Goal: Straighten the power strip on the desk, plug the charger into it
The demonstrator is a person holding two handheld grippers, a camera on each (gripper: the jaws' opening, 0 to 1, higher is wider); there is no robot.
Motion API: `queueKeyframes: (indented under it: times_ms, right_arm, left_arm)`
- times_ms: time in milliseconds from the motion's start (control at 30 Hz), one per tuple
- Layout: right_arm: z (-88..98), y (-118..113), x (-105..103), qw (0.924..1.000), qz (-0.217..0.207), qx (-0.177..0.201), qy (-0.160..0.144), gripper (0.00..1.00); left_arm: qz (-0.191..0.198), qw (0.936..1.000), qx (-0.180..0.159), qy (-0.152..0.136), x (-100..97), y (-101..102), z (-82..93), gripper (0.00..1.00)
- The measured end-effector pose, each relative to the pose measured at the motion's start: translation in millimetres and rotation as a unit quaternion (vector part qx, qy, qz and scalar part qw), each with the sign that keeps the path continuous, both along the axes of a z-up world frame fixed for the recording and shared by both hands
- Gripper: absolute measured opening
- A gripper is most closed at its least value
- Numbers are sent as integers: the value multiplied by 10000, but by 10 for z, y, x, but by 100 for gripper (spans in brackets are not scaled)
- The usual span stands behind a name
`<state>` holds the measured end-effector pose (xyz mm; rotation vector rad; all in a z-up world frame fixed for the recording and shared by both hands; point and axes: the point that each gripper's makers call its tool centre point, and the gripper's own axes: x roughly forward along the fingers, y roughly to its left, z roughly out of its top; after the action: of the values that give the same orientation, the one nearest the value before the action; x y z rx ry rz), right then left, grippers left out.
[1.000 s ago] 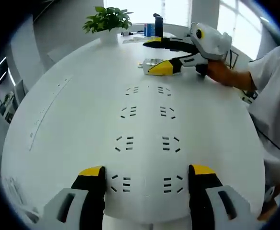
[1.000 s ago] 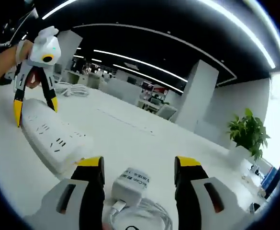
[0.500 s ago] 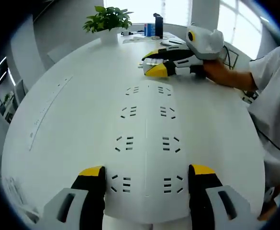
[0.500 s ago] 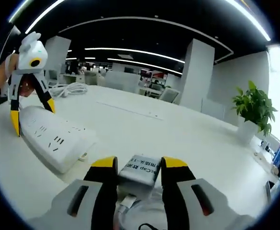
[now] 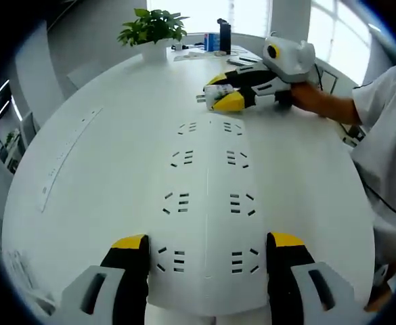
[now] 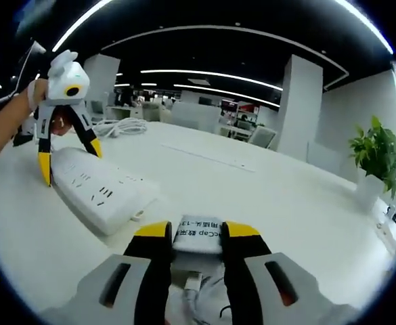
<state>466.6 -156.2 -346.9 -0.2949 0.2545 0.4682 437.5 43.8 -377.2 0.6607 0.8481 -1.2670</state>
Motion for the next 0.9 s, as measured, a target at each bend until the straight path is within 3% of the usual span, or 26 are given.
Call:
queueKeyframes:
  times_ms: [133, 200, 333, 400, 633, 733, 900]
  right_arm:
    - [-15, 65, -93, 9967, 451, 410, 541, 28]
    - [-23, 111, -145, 9951, 731, 277, 598, 28]
    - [-29, 178, -240, 9899, 1072, 470, 798, 28]
    - [-27, 196, -254, 9896, 1252, 263, 660, 28]
    - [-28, 197, -256, 9911, 1010, 553, 671, 31]
    - [-67, 117, -279, 9967, 689, 194, 389, 34]
    - [-67, 125, -316, 9977, 604, 156, 282, 27]
  left_arm:
    - [-2, 10000, -7, 0, 1, -1, 1, 71]
    - [-3, 10000, -12, 1, 19, 8, 5, 71]
    - [-5, 10000, -15, -1, 12, 6, 7, 71]
    - [-7, 10000, -15, -1, 7, 4, 7, 71]
    - [-2, 10000, -23, -4, -10, 0, 7, 71]
    - [-2, 10000, -28, -7, -13, -2, 7, 71]
    - [-7, 10000, -27, -6, -15, -4, 6, 71]
